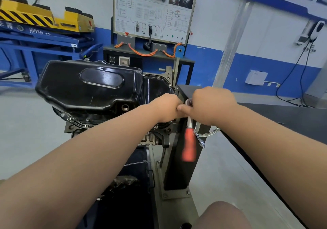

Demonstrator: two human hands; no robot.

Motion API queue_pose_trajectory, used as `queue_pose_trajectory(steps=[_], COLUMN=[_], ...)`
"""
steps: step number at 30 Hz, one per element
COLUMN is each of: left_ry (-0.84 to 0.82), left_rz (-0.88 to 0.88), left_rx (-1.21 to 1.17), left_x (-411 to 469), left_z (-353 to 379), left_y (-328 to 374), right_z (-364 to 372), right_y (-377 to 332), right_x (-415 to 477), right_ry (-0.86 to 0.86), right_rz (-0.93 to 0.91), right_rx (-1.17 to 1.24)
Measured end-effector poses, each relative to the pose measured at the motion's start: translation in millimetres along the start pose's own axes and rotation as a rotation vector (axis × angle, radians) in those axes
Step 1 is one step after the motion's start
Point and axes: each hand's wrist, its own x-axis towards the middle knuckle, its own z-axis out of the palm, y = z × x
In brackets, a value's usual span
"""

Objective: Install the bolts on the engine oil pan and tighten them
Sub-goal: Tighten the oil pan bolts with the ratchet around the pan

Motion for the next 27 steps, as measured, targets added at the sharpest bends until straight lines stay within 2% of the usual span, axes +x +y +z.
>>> queue_pose_trajectory(steps=[2, 3, 7, 9, 11, 14, 16, 18, 20, 22, 24, 27], left_ry=[-0.028, -0.035, -0.098, -0.121, -0.104, -0.077, -0.098, -0.111, -0.133, -0.164, -0.153, -0.124], left_rz=[-0.001, 0.01, 0.062, 0.052, 0.022, -0.05, -0.055, -0.028, -0.017, -0.031, -0.055, -0.091], left_rx=[0.006, -0.004, 0.008, 0.021, -0.009, -0.062, -0.022, 0.015, 0.017, 0.032, -0.007, -0.045], left_x=[-1, -2, -2, 0, 0, -4, -7, -9, -8, -6, -5, -4], left_z=[2, 2, -1, -1, -1, 3, 8, 10, 12, 11, 11, 14], left_y=[1, 2, 9, 12, 11, 10, 13, 17, 20, 23, 21, 19], right_z=[2, 1, -6, -3, 1, 11, 14, 12, 9, 7, 7, 9], right_y=[0, 1, 8, 10, 9, 5, 3, 4, 7, 10, 11, 4], right_x=[1, 1, -2, -3, -5, -7, -8, -9, -9, -7, -8, -9], right_ry=[-0.081, -0.104, -0.001, 0.059, 0.046, -0.1, -0.086, -0.067, 0.002, 0.055, 0.05, -0.062], right_rz=[0.083, 0.079, -0.213, -0.247, -0.167, 0.086, 0.142, 0.063, -0.11, -0.211, -0.158, 0.077], right_rx=[0.153, 0.143, -0.23, -0.281, -0.167, 0.164, 0.234, 0.086, -0.141, -0.242, -0.158, 0.192])
